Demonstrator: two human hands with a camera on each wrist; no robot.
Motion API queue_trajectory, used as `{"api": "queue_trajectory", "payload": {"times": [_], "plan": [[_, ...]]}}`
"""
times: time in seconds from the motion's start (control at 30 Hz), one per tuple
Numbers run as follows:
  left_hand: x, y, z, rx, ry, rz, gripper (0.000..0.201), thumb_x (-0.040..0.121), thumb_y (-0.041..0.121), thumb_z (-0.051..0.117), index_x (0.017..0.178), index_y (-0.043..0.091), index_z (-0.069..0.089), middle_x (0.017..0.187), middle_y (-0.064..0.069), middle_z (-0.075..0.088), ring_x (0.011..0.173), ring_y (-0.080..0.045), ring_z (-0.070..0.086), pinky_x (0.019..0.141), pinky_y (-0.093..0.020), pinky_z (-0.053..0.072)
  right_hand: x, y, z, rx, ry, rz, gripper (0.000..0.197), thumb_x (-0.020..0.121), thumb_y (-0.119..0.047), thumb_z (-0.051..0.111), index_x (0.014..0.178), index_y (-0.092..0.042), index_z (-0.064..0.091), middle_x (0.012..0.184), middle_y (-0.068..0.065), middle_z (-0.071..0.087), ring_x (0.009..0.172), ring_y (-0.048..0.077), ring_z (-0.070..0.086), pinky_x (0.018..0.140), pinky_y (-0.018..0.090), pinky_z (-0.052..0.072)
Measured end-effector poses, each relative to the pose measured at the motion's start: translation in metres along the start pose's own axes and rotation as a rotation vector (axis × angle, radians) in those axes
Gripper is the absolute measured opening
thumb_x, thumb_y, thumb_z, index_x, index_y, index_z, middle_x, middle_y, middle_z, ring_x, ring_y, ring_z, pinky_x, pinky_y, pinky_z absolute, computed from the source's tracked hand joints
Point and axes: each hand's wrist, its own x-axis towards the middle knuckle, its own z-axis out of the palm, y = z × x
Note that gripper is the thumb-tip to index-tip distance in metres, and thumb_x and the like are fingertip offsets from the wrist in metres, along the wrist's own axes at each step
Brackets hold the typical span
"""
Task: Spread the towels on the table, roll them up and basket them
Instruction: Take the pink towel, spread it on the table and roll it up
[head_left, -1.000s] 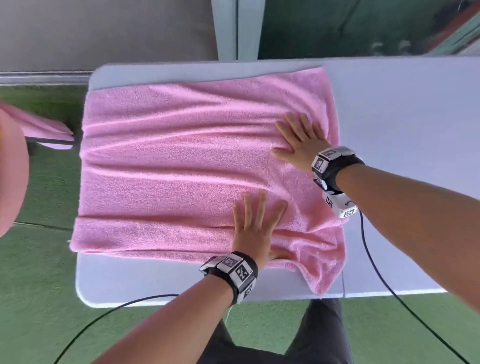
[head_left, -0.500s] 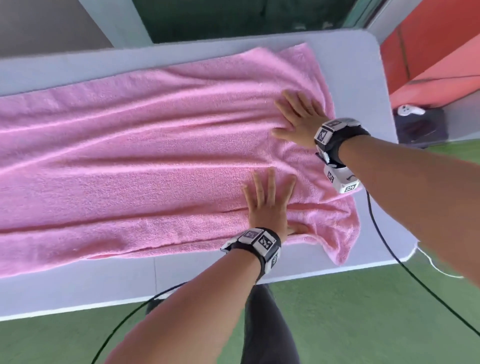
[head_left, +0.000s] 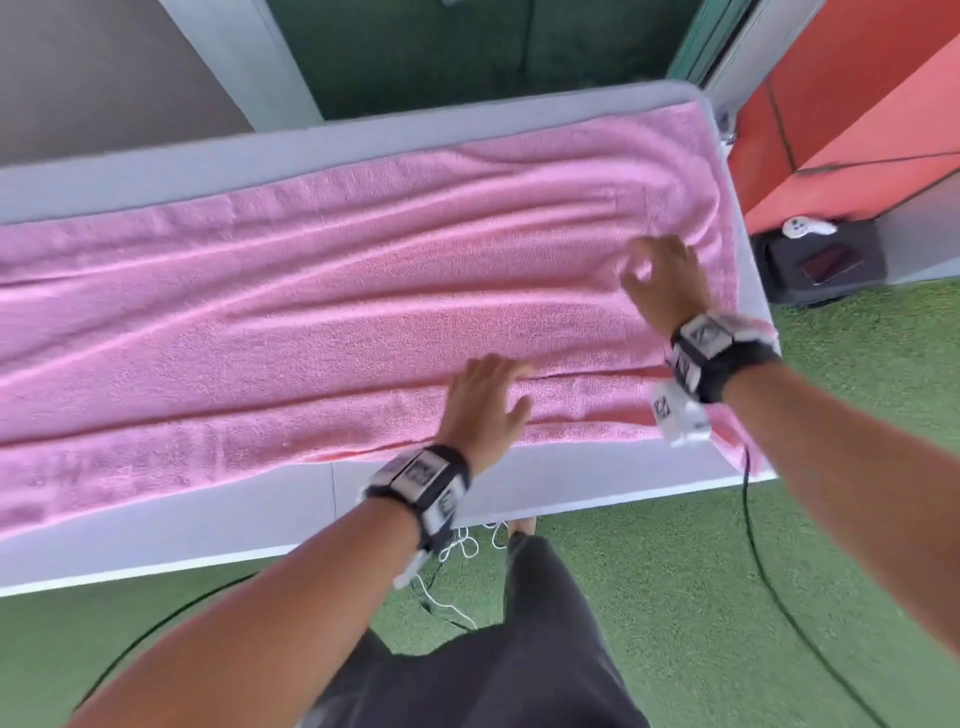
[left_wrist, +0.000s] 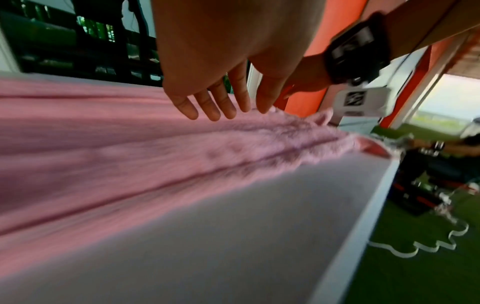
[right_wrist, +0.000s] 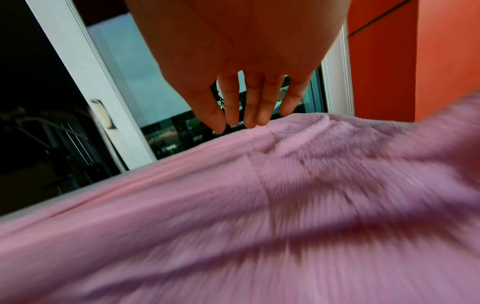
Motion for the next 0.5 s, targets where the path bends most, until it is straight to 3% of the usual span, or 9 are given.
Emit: {"api": "queue_trajectory", "payload": {"times": [0.07, 0.13, 0.23, 0.37, 0.43, 0.5], "plan": [[-0.043, -0.038, -0.020, 0.116, 0.016, -0.033, 0.029, 0.091, 0.025, 0.059, 0.119, 0.021, 0.058, 0.124, 0.003, 0.057, 0.115, -0.013, 0.045, 0.101, -0.035, 0.028, -0.059, -0.003, 0.007, 0.049, 0.019, -0.012, 0.029, 0.089, -0.013, 0.056, 0.117, -0.012, 0.059, 0.114, 0.010, 0.056, 0.103, 0.023, 0.052, 0.091, 0.036, 0.045], [-0.080, -0.074, -0.040, 0.218, 0.021, -0.111, 0.027, 0.089, 0.019, 0.062, 0.116, 0.016, 0.060, 0.119, -0.001, 0.058, 0.110, -0.015, 0.047, 0.099, -0.037, 0.035, -0.113, -0.001, 0.017, 0.061, 0.018, -0.018, 0.021, 0.089, -0.009, 0.056, 0.109, -0.012, 0.061, 0.109, 0.005, 0.057, 0.097, 0.017, 0.054, 0.089, 0.035, 0.049], [-0.119, -0.111, -0.062, 0.332, 0.022, -0.217, 0.036, 0.085, 0.012, 0.065, 0.121, 0.014, 0.059, 0.124, -0.006, 0.057, 0.114, -0.021, 0.047, 0.100, -0.043, 0.039, -0.169, 0.019, 0.029, -0.012, 0.010, 0.024, 0.023, 0.087, -0.006, 0.058, 0.110, -0.010, 0.062, 0.116, 0.007, 0.059, 0.106, 0.022, 0.055, 0.099, 0.036, 0.042], [-0.138, -0.137, -0.076, 0.397, 0.024, -0.239, 0.049, 0.082, 0.010, 0.068, 0.129, 0.016, 0.054, 0.134, -0.007, 0.052, 0.122, -0.025, 0.046, 0.102, -0.045, 0.040, -0.197, 0.048, 0.028, -0.155, -0.062, 0.106, 0.044, 0.085, -0.016, 0.065, 0.127, -0.014, 0.055, 0.129, 0.009, 0.054, 0.123, 0.028, 0.046, 0.108, 0.047, 0.031], [-0.139, -0.141, -0.076, 0.411, 0.033, -0.246, 0.050, 0.082, 0.008, 0.067, 0.129, 0.016, 0.054, 0.134, -0.006, 0.053, 0.122, -0.024, 0.047, 0.103, -0.044, 0.039, -0.199, 0.058, 0.025, -0.186, -0.100, 0.114, 0.047, 0.086, -0.018, 0.066, 0.131, -0.016, 0.053, 0.125, 0.009, 0.056, 0.118, 0.028, 0.049, 0.105, 0.047, 0.033], [-0.136, -0.141, -0.075, 0.440, 0.059, -0.270, 0.047, 0.082, 0.008, 0.067, 0.127, 0.016, 0.057, 0.130, -0.005, 0.056, 0.119, -0.023, 0.049, 0.101, -0.043, 0.039, -0.200, 0.066, 0.021, -0.187, -0.138, 0.095, 0.038, 0.088, -0.020, 0.064, 0.126, -0.017, 0.059, 0.117, 0.006, 0.059, 0.110, 0.025, 0.055, 0.101, 0.046, 0.037]]}}
